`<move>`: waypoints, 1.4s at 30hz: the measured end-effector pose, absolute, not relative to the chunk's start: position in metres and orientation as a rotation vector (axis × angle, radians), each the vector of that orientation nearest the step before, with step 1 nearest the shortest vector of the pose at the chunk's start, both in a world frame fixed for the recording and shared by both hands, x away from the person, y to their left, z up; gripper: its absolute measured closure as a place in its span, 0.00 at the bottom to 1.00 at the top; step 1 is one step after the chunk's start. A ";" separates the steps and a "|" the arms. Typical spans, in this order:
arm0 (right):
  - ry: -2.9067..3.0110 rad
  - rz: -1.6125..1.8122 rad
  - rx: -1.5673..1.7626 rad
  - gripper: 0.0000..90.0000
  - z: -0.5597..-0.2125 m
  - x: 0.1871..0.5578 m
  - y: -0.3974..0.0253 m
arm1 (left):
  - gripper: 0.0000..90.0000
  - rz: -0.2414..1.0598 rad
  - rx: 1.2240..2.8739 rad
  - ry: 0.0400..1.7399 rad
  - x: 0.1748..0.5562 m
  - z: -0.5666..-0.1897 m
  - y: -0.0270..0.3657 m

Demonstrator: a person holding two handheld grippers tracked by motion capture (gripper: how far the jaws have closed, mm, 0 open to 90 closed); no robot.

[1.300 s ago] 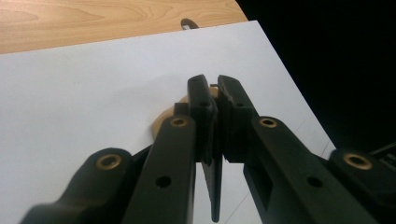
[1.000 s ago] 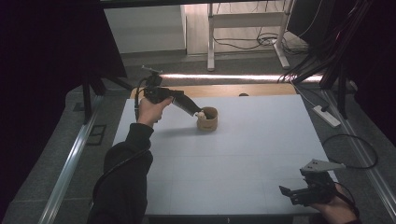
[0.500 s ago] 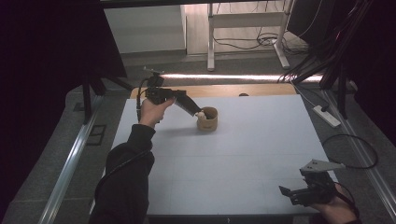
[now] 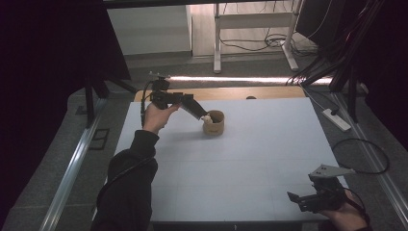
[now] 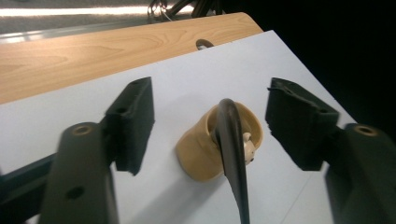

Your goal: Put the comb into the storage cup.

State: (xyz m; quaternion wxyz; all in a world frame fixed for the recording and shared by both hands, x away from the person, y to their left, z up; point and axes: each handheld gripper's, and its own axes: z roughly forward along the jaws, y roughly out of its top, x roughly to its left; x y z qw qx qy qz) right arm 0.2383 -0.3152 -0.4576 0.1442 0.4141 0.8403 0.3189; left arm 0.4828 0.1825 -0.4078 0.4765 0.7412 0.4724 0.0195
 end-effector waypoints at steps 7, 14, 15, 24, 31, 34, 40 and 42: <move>2.416 0.926 1.193 0.01 -0.457 0.238 -0.316 | 0.20 0.095 1.809 1.150 0.481 -0.408 0.180; 2.408 0.932 1.185 0.01 -0.457 0.237 -0.315 | 0.13 0.165 1.799 1.100 0.478 -0.407 0.178; 2.409 0.930 1.182 0.01 -0.457 0.237 -0.315 | 0.12 0.177 1.805 1.092 0.477 -0.407 0.178; 2.400 0.933 1.179 0.01 -0.457 0.236 -0.315 | 0.06 0.277 1.823 1.016 0.469 -0.408 0.172; 2.379 0.946 1.176 0.01 -0.456 0.235 -0.316 | 0.02 0.333 1.803 0.968 0.465 -0.414 0.172; 2.377 0.947 1.174 0.01 -0.456 0.234 -0.316 | 0.02 0.347 1.794 0.953 0.462 -0.417 0.173; 2.365 0.957 1.174 0.01 -0.456 0.234 -0.317 | 0.01 0.380 1.785 0.936 0.458 -0.422 0.174; 2.358 0.962 1.176 0.01 -0.455 0.233 -0.317 | 0.00 0.374 1.779 0.929 0.457 -0.423 0.175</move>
